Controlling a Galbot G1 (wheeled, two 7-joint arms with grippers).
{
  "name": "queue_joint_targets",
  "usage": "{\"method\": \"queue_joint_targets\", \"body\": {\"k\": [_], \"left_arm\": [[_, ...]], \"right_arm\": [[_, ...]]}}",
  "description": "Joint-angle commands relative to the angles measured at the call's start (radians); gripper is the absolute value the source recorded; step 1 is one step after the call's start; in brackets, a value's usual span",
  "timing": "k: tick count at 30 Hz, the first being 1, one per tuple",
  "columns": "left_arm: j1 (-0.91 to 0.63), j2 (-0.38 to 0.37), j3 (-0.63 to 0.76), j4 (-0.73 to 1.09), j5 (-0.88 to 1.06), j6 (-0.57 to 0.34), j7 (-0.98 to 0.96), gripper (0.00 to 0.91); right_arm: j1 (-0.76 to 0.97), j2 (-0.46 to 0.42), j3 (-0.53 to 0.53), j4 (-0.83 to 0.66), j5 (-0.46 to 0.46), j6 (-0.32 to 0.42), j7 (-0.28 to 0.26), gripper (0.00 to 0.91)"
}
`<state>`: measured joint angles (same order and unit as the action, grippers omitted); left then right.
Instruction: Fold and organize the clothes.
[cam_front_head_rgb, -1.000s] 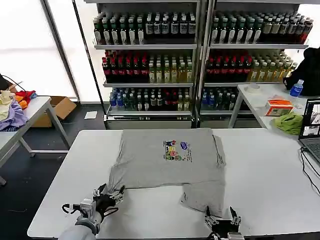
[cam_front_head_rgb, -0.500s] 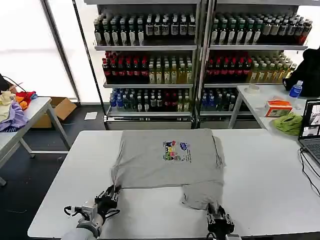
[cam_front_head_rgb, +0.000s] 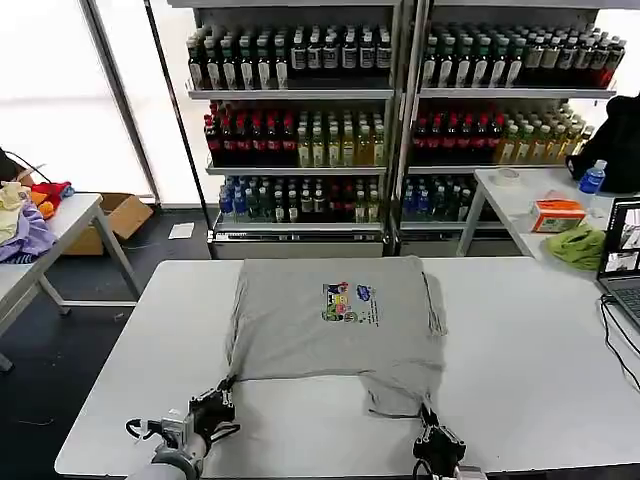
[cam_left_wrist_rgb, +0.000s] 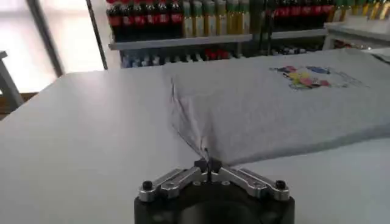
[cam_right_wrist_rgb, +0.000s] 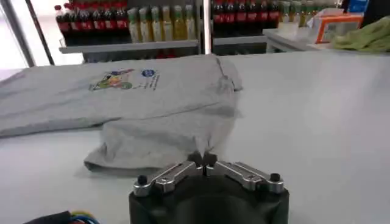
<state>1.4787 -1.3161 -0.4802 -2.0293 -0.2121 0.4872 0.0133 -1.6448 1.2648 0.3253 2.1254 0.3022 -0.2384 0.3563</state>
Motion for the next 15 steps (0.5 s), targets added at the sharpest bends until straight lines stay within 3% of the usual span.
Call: {"method": "queue_joint_targets", "body": {"k": [1,15], "left_arm": [[-0.007,-0.009,0.0,-0.153,-0.058,-0.041,-0.002,0.01],[-0.172,0.008,-0.022,0.032,-0.154,-0.061,-0.019,0.01]], "right_arm": [[0.017,0.0,0.028,0.095,-0.036,0.047,-0.024,0.0],[0.231,0.028,0.041,-0.018,-0.066,0.009,-0.054,0.0]]}}
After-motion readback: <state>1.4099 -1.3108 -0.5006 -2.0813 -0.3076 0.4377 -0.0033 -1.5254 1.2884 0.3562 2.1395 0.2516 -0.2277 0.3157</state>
